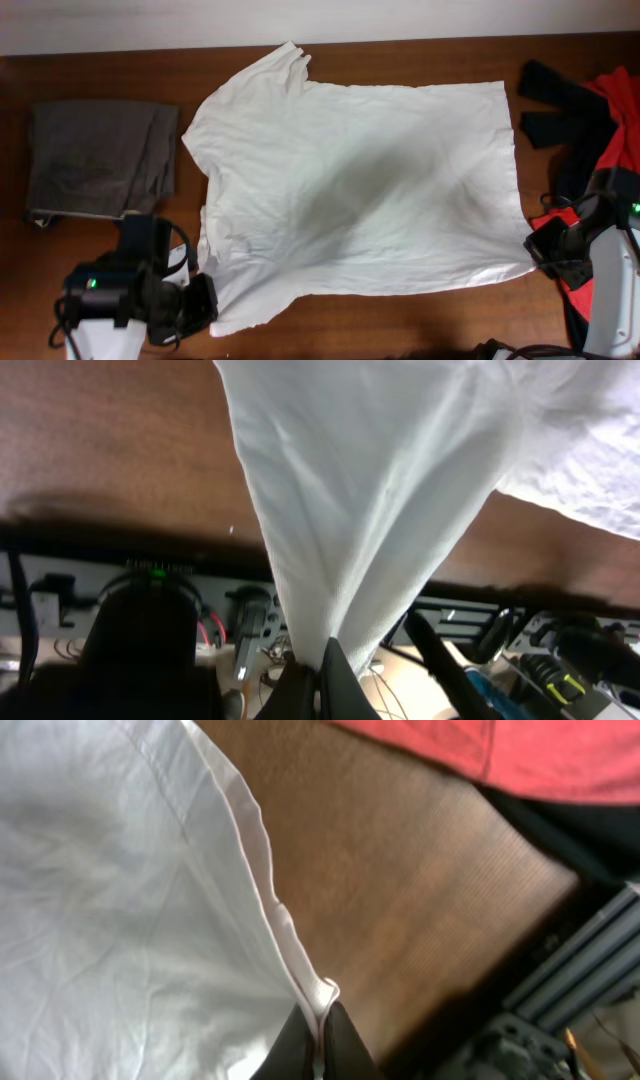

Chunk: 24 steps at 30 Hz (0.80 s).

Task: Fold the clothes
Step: 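Lift both hem corners and fold the bottom half up toward the collar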

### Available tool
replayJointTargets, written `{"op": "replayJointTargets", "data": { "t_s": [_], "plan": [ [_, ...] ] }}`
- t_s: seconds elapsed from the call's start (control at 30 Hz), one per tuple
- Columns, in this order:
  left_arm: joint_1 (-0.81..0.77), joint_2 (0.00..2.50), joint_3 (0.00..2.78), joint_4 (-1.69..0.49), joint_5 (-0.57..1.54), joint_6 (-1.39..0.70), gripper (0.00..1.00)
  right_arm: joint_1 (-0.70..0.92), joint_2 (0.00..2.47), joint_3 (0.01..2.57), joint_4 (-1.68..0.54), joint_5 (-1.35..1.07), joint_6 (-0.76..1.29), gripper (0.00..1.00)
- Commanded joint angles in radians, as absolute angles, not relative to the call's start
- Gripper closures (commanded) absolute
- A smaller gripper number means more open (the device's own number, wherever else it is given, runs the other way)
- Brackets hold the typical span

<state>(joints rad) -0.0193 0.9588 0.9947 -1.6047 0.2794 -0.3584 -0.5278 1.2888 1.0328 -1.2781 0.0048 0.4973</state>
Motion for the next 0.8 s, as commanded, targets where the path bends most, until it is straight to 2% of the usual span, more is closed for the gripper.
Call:
{"op": "replayJointTargets", "data": {
  "t_s": [0.0, 0.27, 0.4, 0.77],
  "plan": [
    [-0.021, 0.917, 1.030, -1.642, 0.264, -0.352, 0.99, -0.531, 1.263, 1.095, -1.309, 0.035, 0.505, 0.96],
    [-0.023, 0.908, 1.106, -1.688, 0.257, -0.353, 0.99, -0.531, 1.262, 1.190, -1.390, 0.035, 0.489, 0.96],
    [-0.023, 0.942, 1.155, -1.674, 0.184, -0.353, 0.99, -0.530, 1.265, 1.221, -1.385, 0.033, 0.476, 0.96],
    [-0.023, 1.293, 1.305, -1.483, 0.156, -0.308, 0.99, -0.518, 1.400, 1.328, -1.320, -0.073, 0.453, 0.96]
  ]
}}
